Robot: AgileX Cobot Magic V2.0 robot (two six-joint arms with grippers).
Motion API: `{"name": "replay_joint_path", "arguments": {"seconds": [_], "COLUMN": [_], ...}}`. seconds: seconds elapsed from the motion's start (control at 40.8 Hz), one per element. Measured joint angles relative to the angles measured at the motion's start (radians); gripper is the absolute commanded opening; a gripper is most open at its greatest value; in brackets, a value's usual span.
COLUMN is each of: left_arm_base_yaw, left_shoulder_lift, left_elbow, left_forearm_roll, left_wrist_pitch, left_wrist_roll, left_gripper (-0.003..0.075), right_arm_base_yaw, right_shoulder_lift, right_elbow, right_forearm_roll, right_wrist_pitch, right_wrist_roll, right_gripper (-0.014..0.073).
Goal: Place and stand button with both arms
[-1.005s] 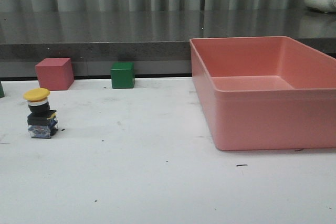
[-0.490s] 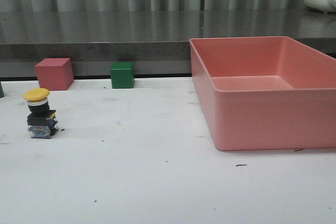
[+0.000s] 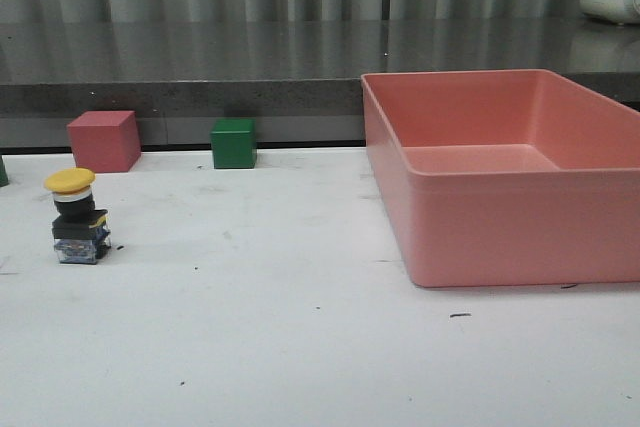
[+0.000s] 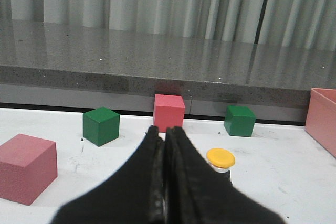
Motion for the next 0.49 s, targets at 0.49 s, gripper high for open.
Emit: {"name": "replay_joint_path", "arguments": {"seconds": [0.49], "left_arm_base_yaw": [0.0], "left_shoulder_lift": [0.0], "left_elbow": [0.0], "left_forearm_roll": [0.0], "left_wrist_pitch": [0.0], "left_wrist_roll": [0.0], "left_gripper": [-0.002], "right_arm_base_yaw": [-0.01], "right_shoulder_lift": [0.0], "right_elbow": [0.007], "right_forearm_roll": [0.041], "right_wrist_pitch": [-0.038], "right_wrist_roll": [0.0], "right_gripper": [-0.0056]}}
